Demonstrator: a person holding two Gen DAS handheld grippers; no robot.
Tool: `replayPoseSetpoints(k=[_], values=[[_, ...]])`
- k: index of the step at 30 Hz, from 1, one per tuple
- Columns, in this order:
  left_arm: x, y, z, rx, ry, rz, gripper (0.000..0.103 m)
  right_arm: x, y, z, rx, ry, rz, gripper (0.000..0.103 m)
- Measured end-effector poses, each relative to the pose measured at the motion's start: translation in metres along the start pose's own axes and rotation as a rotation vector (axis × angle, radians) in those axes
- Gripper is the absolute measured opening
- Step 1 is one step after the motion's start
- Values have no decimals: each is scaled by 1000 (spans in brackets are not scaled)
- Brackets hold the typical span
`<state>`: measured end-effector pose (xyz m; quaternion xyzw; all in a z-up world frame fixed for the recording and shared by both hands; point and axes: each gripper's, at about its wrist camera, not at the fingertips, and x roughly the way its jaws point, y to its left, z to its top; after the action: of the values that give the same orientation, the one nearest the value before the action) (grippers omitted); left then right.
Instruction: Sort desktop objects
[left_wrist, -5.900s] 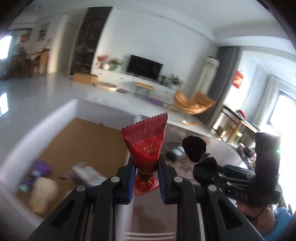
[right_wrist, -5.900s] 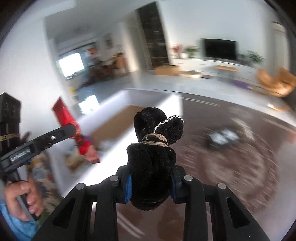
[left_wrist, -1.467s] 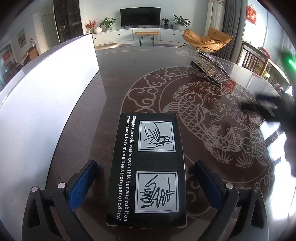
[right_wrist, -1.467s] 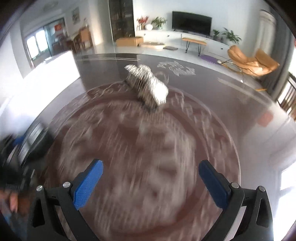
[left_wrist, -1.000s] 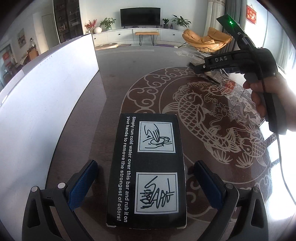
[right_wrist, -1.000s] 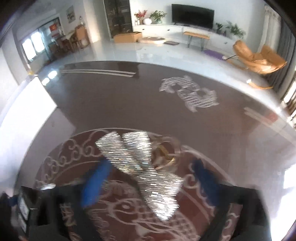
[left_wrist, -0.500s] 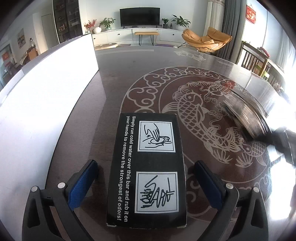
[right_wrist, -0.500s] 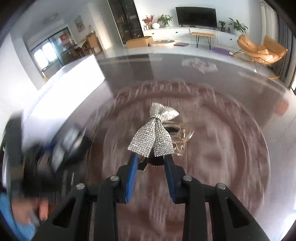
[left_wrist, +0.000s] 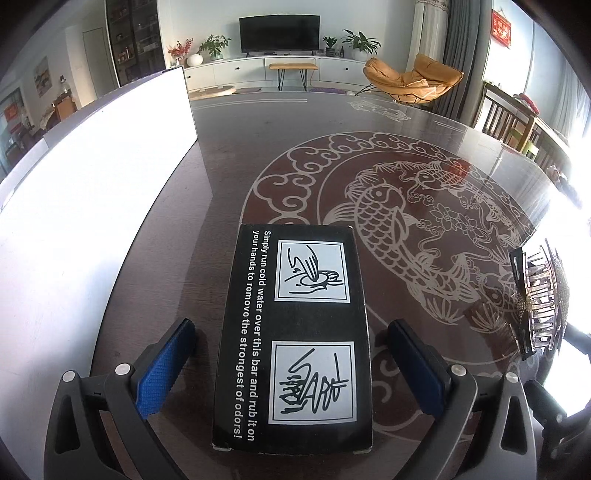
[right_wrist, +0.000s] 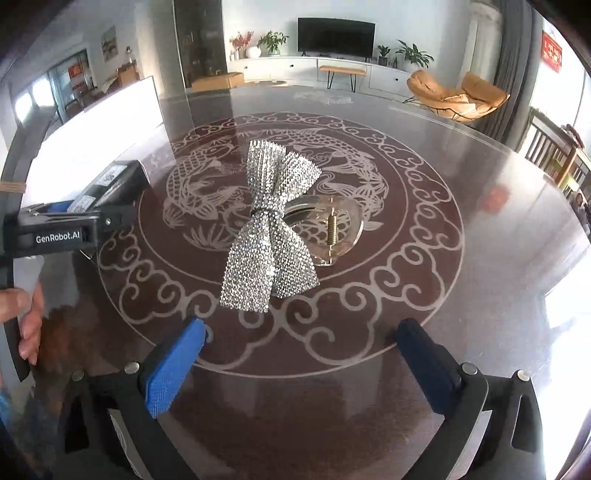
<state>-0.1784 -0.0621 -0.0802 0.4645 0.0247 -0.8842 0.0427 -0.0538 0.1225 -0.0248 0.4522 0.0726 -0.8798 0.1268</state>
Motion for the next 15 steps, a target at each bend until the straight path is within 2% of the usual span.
replayPoseSetpoints(k=[15], values=[[1,0,0,1,1,0,103,0,-1,1,0,1,1,103]])
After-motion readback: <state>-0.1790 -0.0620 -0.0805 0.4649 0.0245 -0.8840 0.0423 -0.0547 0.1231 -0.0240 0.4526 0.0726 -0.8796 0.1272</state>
